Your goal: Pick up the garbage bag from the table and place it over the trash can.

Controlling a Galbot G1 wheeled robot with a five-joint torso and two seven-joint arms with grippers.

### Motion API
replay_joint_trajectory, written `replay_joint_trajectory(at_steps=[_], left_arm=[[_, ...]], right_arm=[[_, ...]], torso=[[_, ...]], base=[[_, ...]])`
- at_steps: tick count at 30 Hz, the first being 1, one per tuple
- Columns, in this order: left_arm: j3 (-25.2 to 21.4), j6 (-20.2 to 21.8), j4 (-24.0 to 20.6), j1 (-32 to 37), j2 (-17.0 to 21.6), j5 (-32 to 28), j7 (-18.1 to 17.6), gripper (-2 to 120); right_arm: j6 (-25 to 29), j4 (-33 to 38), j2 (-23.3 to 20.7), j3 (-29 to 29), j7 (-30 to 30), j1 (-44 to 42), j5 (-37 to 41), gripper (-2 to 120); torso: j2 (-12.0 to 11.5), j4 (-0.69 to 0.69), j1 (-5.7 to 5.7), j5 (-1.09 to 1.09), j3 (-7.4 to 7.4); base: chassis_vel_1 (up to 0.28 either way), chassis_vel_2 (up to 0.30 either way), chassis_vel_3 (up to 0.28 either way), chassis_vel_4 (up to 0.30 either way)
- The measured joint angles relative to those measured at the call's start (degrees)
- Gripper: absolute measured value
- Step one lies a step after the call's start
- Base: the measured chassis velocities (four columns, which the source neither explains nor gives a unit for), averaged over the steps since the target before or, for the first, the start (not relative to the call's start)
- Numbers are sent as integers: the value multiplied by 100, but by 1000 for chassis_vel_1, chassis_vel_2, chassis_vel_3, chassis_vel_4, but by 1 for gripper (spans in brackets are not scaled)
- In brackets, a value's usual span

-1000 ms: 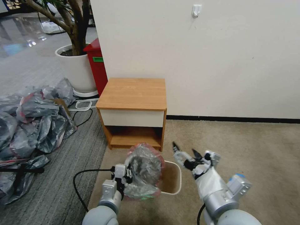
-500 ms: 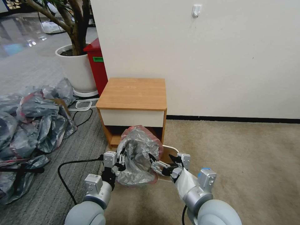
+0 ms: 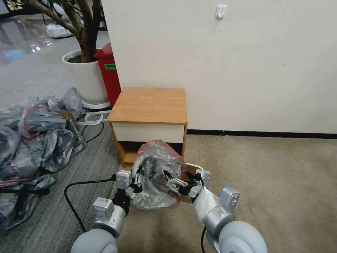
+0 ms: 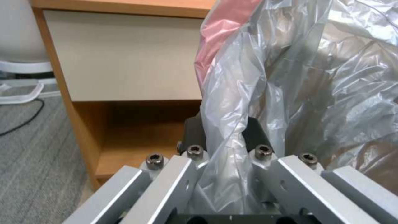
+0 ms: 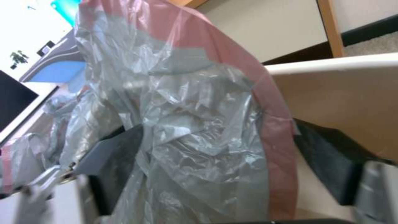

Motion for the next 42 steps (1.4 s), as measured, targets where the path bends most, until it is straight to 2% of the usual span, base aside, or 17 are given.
replay_joint_trajectory(at_steps=[1,5,6,10,11,14,20,21,24,31,35,36,37,42], left_arm=[[0,0,0,0,0,0,0,7],[14,79,-26,17,-57,-269,-35,7],[14,79,-26,17,-57,-269,-35,7],[29,238,-36,14,-99,-663,-221,7],[29,238,-36,14,-99,-663,-221,7],[25,301,-36,-8,-104,-843,-303,7],[25,363,-8,-41,-102,-909,-324,7],[25,363,-8,-41,-102,-909,-324,7],[27,380,5,-49,-93,-912,-325,7],[18,434,15,-64,-66,-892,-325,7],[37,487,10,-68,-61,-847,-305,7],[37,487,10,-68,-61,-847,-305,7],[56,493,-3,-64,-60,-826,-290,7],[74,495,-64,-16,-56,-699,-140,7]], right_arm=[[0,0,0,0,0,0,0,86],[105,-12,26,-69,-88,-41,-140,69],[105,-12,26,-69,-88,-41,-140,69],[151,7,32,-106,-162,-100,-281,48],[151,7,32,-106,-162,-100,-281,48],[175,32,23,-108,-193,-116,-378,35],[213,70,6,-128,-276,-131,-568,14],[213,70,6,-128,-276,-131,-568,14],[219,131,-69,-50,-315,-105,-600,0],[151,447,-311,130,-349,-45,-533,0],[-198,852,-827,458,-363,377,250,0],[-198,852,-827,458,-363,377,250,0],[-326,863,-1009,592,-344,620,580,0],[-513,544,-1533,868,-212,1287,1165,0]], torso=[[0,0,0,0,0],[0,0,0,0,0],[0,0,0,0,0],[0,0,0,0,0],[0,0,0,0,0],[0,0,0,0,0],[0,0,0,0,0],[0,0,0,0,0],[0,0,0,0,0],[0,0,0,1,0],[0,-1,0,1,0],[0,-1,0,1,0],[0,0,0,1,0],[0,1,0,1,0]], base=[[0,0,0,0],[0,0,0,0],[0,0,0,0],[0,0,0,0],[0,0,0,0],[0,0,0,0],[0,0,0,0],[0,0,0,0],[0,0,0,0],[0,0,0,0],[0,0,0,0],[0,0,0,0],[0,0,0,0],[0,0,0,0]])
